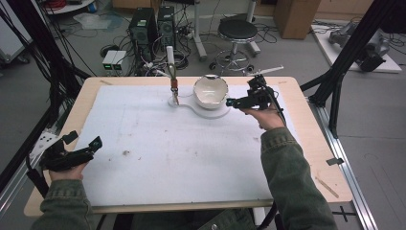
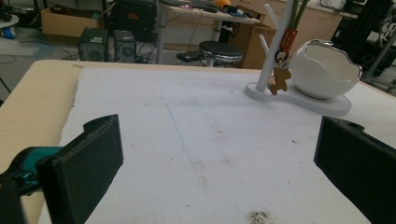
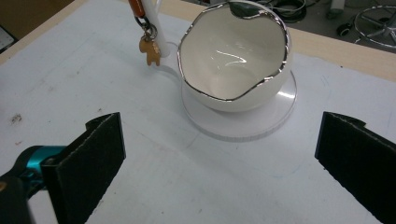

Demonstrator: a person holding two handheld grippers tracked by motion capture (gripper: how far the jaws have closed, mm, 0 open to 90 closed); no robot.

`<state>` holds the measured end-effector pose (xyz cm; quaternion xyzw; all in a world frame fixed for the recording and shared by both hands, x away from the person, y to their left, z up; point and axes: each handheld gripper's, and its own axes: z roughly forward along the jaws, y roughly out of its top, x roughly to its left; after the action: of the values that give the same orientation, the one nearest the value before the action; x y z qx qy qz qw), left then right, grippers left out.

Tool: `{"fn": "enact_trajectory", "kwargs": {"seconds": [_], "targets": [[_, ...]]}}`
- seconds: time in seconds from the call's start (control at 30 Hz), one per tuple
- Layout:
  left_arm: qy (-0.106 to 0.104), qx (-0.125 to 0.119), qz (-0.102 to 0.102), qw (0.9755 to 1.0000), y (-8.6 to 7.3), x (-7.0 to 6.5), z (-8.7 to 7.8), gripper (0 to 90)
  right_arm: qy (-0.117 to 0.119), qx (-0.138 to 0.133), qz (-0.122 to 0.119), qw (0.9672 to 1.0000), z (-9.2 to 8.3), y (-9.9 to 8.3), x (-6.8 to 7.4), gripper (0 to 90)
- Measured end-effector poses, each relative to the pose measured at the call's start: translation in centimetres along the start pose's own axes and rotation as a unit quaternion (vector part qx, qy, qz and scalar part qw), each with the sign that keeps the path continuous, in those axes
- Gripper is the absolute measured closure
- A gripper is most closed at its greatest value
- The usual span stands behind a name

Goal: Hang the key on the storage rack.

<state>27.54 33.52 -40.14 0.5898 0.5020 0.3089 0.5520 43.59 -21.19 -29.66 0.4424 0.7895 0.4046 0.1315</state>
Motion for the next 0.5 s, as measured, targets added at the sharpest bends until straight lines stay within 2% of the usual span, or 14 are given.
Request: {"fn": "enact_trajectory", "kwargs": {"seconds": [0.27,0.5], "targets": [[0.002,0.000,0.000,1.0000,0.0,0.0,0.0,1.8,-0.006,0.002,0.008,0.9999,-0.4,-1.6,-0.8,0.7],[0.001,0.000,0.000,1.0000,0.0,0.0,0.0,1.8,-0.014,0.004,0.005,0.9999,-0.6,-3.0,-1.2,0.7]]}}
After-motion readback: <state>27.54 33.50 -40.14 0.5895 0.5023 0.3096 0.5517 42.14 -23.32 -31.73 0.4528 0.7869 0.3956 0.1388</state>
